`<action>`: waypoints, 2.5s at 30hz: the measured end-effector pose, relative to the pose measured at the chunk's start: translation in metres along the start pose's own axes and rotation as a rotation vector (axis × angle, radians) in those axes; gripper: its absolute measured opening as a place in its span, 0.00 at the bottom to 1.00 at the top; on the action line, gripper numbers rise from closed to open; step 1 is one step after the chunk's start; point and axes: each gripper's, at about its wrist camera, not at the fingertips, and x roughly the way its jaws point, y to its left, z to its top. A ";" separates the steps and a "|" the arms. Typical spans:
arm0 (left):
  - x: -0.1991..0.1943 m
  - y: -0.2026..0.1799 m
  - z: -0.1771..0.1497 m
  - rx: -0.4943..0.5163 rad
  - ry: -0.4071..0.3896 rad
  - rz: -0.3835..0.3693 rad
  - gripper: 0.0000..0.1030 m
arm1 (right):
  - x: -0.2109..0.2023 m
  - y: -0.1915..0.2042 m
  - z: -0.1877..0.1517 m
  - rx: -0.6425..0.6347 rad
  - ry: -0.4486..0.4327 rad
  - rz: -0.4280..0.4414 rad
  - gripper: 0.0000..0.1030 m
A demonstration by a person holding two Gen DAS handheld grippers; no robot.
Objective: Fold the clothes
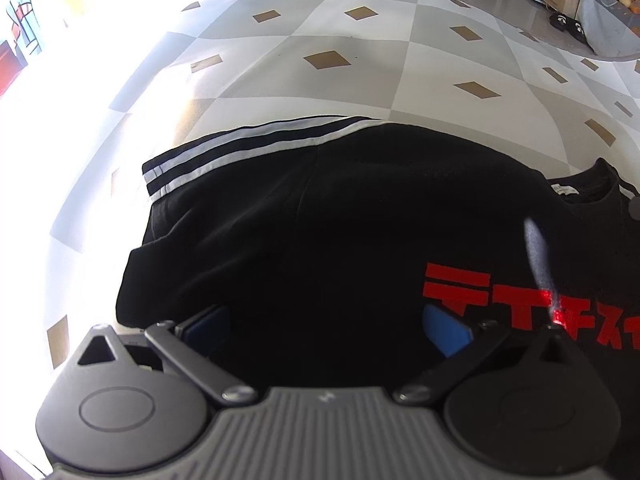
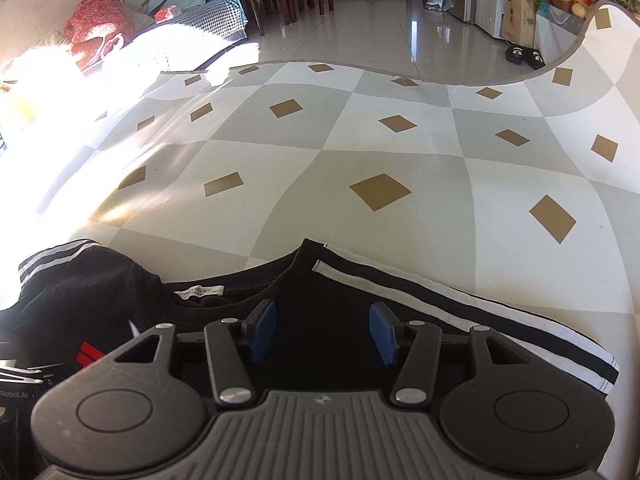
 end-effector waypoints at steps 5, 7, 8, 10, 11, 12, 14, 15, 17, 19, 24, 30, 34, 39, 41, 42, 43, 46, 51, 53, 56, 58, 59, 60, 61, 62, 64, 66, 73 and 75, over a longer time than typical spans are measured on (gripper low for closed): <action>-0.001 -0.006 0.000 0.024 -0.006 -0.007 1.00 | 0.010 0.004 0.003 0.024 0.004 0.004 0.50; -0.001 -0.008 0.000 0.034 -0.009 -0.010 1.00 | 0.013 0.006 0.006 0.030 -0.002 0.007 0.50; -0.002 -0.010 0.000 0.039 -0.010 -0.011 1.00 | 0.014 0.008 0.007 0.032 -0.006 0.008 0.51; -0.002 -0.012 0.001 0.048 -0.013 -0.014 1.00 | 0.016 0.011 0.011 0.031 -0.016 0.012 0.53; -0.002 -0.013 0.001 0.053 -0.014 -0.015 1.00 | 0.017 0.014 0.012 0.025 -0.021 0.011 0.54; -0.002 -0.014 0.001 0.058 -0.015 -0.017 1.00 | 0.019 0.016 0.014 0.017 -0.026 0.008 0.54; -0.003 -0.017 0.001 0.068 -0.018 -0.019 1.00 | 0.023 0.020 0.017 -0.004 -0.033 -0.007 0.54; -0.002 -0.017 0.000 0.069 -0.016 -0.020 1.00 | 0.026 0.022 0.018 -0.017 -0.036 -0.020 0.54; -0.001 -0.018 -0.001 0.073 -0.014 -0.020 1.00 | 0.032 0.023 0.020 -0.033 -0.034 -0.030 0.54; 0.000 -0.019 -0.002 0.080 -0.010 -0.020 1.00 | 0.038 0.025 0.021 -0.050 -0.024 -0.038 0.55; 0.001 -0.019 -0.002 0.077 -0.008 -0.024 1.00 | 0.046 0.033 0.017 -0.132 -0.024 -0.077 0.57; 0.002 -0.017 -0.001 0.063 -0.003 -0.032 1.00 | 0.043 0.040 0.012 -0.179 -0.052 -0.088 0.28; 0.003 -0.016 0.000 0.055 0.001 -0.036 1.00 | 0.032 0.035 0.013 -0.152 -0.072 -0.059 0.01; 0.003 -0.012 -0.001 0.033 0.006 -0.034 1.00 | 0.014 0.030 0.014 -0.122 -0.098 -0.028 0.01; 0.004 -0.011 -0.001 0.023 0.008 -0.032 1.00 | 0.007 0.028 0.015 -0.110 -0.108 -0.015 0.02; 0.004 -0.010 -0.001 0.018 0.010 -0.031 1.00 | 0.003 0.026 0.015 -0.104 -0.113 -0.009 0.02; 0.004 -0.009 -0.001 0.014 0.012 -0.031 1.00 | 0.002 0.025 0.015 -0.103 -0.114 -0.016 0.03; 0.004 -0.009 -0.001 0.008 0.015 -0.032 1.00 | 0.003 0.019 0.012 -0.105 -0.112 -0.050 0.22; 0.005 -0.008 0.000 0.005 0.016 -0.035 1.00 | 0.005 0.018 0.012 -0.086 -0.122 -0.019 0.33; 0.006 -0.008 0.000 0.005 0.016 -0.035 1.00 | 0.007 0.023 0.013 -0.098 -0.127 -0.005 0.36; 0.006 -0.008 0.001 0.004 0.017 -0.036 1.00 | 0.011 0.034 0.013 -0.123 -0.121 0.063 0.37; 0.006 -0.008 0.001 0.003 0.018 -0.038 1.00 | 0.015 0.044 0.012 -0.148 -0.106 0.118 0.37; 0.006 -0.008 0.001 0.003 0.019 -0.039 1.00 | 0.018 0.050 0.012 -0.165 -0.097 0.119 0.37; 0.006 -0.007 0.001 0.002 0.019 -0.039 1.00 | 0.021 0.055 0.011 -0.183 -0.087 0.111 0.37; 0.006 -0.007 0.001 0.002 0.019 -0.040 1.00 | 0.025 0.058 0.010 -0.193 -0.077 0.107 0.37; 0.006 -0.007 0.001 0.003 0.019 -0.040 1.00 | 0.028 0.061 0.009 -0.201 -0.067 0.104 0.37; 0.006 -0.007 0.001 0.003 0.019 -0.042 1.00 | 0.034 0.065 0.007 -0.210 -0.045 0.102 0.38; 0.006 -0.006 0.001 0.003 0.019 -0.043 1.00 | 0.038 0.065 0.005 -0.208 -0.021 0.109 0.39; 0.006 -0.007 0.000 0.002 0.017 -0.043 1.00 | 0.037 0.070 0.002 -0.246 0.001 0.121 0.46; 0.006 -0.007 0.000 0.001 0.017 -0.042 1.00 | 0.037 0.075 0.000 -0.296 0.007 0.110 0.48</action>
